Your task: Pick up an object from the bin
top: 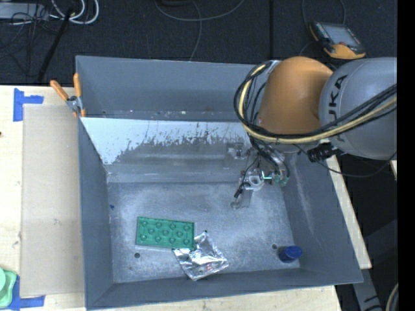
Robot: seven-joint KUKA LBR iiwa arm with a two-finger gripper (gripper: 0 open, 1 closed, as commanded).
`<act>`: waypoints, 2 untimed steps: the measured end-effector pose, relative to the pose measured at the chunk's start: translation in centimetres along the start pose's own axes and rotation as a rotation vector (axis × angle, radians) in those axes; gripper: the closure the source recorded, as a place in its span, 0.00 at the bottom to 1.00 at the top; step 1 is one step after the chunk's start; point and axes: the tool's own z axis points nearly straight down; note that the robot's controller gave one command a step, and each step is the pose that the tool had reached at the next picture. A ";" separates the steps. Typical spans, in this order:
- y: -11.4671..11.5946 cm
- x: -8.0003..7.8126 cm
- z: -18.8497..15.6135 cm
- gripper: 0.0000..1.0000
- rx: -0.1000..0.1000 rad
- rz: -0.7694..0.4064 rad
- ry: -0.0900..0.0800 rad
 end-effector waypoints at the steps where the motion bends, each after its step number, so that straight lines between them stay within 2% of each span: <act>1: 3.2 3.7 7.5 0.00 -0.001 -0.143 0.001; 2: 3.1 5.8 9.9 0.00 0.001 -0.414 -0.005</act>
Offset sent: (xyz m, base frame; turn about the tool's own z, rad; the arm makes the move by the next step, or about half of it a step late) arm -0.0350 0.0308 -0.0708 -0.1416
